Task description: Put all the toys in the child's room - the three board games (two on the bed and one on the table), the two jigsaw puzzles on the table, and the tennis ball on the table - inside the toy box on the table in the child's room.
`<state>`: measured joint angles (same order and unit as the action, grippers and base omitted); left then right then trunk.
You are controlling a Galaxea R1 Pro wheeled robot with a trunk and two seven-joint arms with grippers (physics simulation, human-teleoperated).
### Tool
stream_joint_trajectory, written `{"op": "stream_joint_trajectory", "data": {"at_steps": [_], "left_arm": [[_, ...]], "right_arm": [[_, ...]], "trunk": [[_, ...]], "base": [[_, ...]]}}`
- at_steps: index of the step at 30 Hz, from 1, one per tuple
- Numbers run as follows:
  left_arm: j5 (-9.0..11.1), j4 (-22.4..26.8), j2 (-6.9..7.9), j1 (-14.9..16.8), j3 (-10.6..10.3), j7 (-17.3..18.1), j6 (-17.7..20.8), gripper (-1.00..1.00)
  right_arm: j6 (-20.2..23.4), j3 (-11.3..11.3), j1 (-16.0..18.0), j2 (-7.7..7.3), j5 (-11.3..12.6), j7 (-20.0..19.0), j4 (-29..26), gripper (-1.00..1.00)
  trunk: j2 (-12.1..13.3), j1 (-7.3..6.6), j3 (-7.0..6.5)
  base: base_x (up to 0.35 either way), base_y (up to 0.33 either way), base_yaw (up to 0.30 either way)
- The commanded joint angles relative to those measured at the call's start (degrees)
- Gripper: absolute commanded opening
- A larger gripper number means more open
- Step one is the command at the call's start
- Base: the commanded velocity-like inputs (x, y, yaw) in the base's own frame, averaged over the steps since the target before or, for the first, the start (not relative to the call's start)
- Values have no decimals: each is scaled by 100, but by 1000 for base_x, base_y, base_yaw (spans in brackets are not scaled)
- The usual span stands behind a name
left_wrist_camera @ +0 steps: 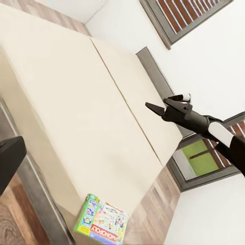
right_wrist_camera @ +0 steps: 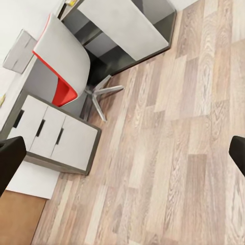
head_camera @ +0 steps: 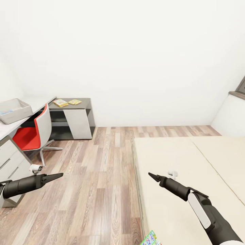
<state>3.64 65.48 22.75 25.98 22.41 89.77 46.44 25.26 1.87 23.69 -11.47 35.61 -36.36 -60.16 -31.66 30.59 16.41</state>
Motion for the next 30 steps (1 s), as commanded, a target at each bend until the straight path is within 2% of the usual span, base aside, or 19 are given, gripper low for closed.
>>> {"op": "stream_joint_trajectory", "data": {"at_steps": [1, 17, 30], "left_arm": [[-3, 0, 1, 4, 0, 23, 60, 100], [-3, 0, 10, 4, 0, 23, 67, 100], [-3, 0, 17, 4, 0, 23, 67, 100]], "right_arm": [[49, 5, 4, -4, 60, 12, -4, 100], [52, 4, 4, -8, 85, 20, -4, 100], [58, 7, 4, 27, 64, 23, -4, 100]], "trunk": [[-8, 2, 9], [-8, 2, 9], [-8, 2, 9]], "base": [[0, 126, 0], [0, 171, -11], [0, 277, -212]]}}
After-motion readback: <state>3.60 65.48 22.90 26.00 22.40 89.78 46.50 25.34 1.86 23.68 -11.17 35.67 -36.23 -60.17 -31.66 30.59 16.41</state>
